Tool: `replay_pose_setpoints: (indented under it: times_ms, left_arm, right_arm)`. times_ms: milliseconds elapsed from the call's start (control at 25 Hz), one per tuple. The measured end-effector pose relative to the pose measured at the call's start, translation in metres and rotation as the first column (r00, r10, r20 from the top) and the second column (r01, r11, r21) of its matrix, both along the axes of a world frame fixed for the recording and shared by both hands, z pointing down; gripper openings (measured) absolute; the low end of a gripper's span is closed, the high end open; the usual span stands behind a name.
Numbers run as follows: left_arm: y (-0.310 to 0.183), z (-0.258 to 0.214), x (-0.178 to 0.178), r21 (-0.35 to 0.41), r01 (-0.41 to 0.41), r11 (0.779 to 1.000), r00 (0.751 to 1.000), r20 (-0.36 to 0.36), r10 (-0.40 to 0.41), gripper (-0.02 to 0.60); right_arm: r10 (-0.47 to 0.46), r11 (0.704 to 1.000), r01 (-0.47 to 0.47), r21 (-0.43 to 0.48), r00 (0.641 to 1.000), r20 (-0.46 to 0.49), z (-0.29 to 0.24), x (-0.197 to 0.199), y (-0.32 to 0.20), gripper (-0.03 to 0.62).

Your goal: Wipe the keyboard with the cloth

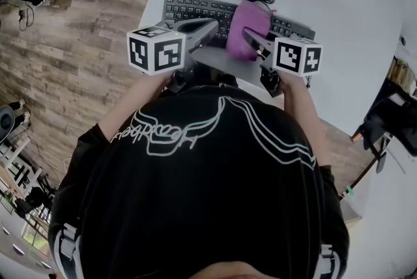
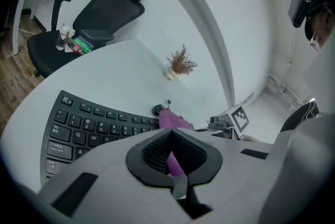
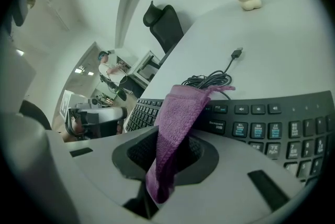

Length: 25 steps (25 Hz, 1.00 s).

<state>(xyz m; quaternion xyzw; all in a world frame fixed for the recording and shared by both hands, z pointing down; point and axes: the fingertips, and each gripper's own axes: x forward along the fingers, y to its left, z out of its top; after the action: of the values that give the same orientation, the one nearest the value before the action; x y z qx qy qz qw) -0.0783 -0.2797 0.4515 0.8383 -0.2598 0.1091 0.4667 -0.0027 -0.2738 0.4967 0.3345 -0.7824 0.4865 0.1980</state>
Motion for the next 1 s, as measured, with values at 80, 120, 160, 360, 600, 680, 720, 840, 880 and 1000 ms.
replay_pose_setpoints:
  times_ms: [80,120,160,360,600,680,720,840,880,1000]
  left_arm:
    - [0.004,0.001,0.006,-0.002,-0.006,1.0,1.0,0.004,0.006,0.005]
    - [0.005,0.003,0.006,-0.003,-0.008,1.0,1.0,0.006,0.008,0.005]
    - [0.006,0.005,0.004,-0.005,-0.009,1.0,1.0,0.01,0.009,0.005]
    - [0.008,0.016,-0.003,-0.011,-0.014,1.0,1.0,0.015,0.015,0.005]
    - [0.013,0.018,0.005,-0.015,-0.029,0.999,1.0,0.009,0.029,0.006]
    - [0.015,0.022,-0.001,-0.015,-0.03,0.999,0.999,0.01,0.031,0.006]
    - [0.016,0.022,0.0,-0.014,-0.03,0.999,0.999,0.012,0.03,0.005]
    - [0.025,0.016,0.03,-0.006,-0.028,1.0,0.999,0.02,0.029,0.006]
    - [0.028,0.014,0.042,-0.003,-0.027,1.0,0.999,0.023,0.027,0.005]
    - [0.039,0.007,0.068,0.001,-0.021,1.0,0.999,0.024,0.021,0.005]
  right_arm:
    - [0.01,1.0,-0.01,-0.013,1.0,-0.004,0.002,0.009,0.003,0.06]
    - [0.014,1.0,-0.014,-0.02,1.0,-0.005,0.004,0.011,0.004,0.06]
    - [0.015,1.0,-0.016,-0.021,1.0,-0.007,0.005,0.011,0.004,0.06]
    - [0.012,1.0,-0.012,-0.001,0.999,-0.047,0.013,0.017,0.003,0.06]
    - [0.012,1.0,-0.014,-0.018,0.997,-0.077,0.018,0.037,0.006,0.06]
    - [0.009,1.0,-0.011,-0.019,0.996,-0.09,0.023,0.036,0.007,0.06]
    - [0.008,1.0,-0.01,-0.018,0.995,-0.094,0.024,0.04,0.008,0.06]
    - [0.02,1.0,-0.021,-0.021,0.996,-0.091,0.02,0.078,0.016,0.06]
    - [0.026,0.999,-0.028,-0.019,0.996,-0.089,0.019,0.092,0.019,0.06]
    - [0.037,0.999,-0.039,-0.018,0.996,-0.086,0.016,0.123,0.028,0.06]
